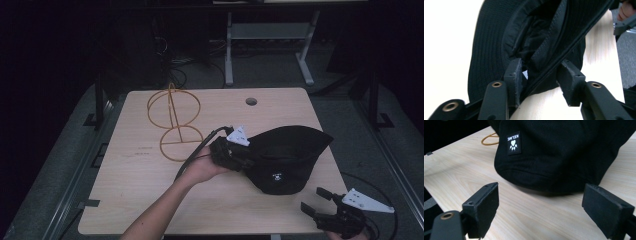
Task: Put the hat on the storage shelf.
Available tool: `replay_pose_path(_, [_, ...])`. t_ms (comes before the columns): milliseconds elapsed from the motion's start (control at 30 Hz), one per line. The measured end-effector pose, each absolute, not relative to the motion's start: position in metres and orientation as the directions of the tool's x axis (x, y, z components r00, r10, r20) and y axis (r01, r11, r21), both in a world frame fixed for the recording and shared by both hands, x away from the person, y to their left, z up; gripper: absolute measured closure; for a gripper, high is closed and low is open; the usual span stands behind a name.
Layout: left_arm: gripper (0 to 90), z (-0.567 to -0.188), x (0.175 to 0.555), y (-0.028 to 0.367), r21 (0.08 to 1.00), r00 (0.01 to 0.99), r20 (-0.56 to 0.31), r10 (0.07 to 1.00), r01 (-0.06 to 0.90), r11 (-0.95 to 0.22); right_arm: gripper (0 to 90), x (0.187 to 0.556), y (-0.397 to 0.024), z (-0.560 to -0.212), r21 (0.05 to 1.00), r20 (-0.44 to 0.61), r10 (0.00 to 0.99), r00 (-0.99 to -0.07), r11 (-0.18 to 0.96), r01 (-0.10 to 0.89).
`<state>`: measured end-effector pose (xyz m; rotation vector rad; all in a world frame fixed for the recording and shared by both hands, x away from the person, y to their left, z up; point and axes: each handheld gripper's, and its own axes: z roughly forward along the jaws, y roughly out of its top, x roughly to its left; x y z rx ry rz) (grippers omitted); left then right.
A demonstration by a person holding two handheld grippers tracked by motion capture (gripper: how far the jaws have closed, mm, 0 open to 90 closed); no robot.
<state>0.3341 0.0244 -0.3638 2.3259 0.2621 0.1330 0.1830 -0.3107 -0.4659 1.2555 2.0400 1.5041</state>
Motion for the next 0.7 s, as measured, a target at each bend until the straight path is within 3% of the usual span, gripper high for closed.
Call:
replay_pose_path(167, [71.8, -0.368, 0.324, 0.027, 0.727, 0.981, 0.022, 0.194, 0.118, -0.677, 13.7, 0.193, -0.306, -0.465, 0.883, 0.268, 0.79, -0.551, 0.028, 0.469])
replay_pose_path(367, [82.1, -0.369, 0.314, 0.028, 0.733, 0.987, 0.042, 0.154, 0.074, -0.676, 13.7, 0.206, -0.305, -0.466, 0.876, 0.289, 0.792, -0.538, 0.008, 0.482])
replay_pose_path(700, [85.3, -0.371, 0.302, 0.035, 0.741, 0.991, 0.053, 0.12, 0.042, -0.67, 14.1, 0.231, -0.304, -0.461, 0.877, 0.31, 0.788, -0.532, -0.02, 0.481])
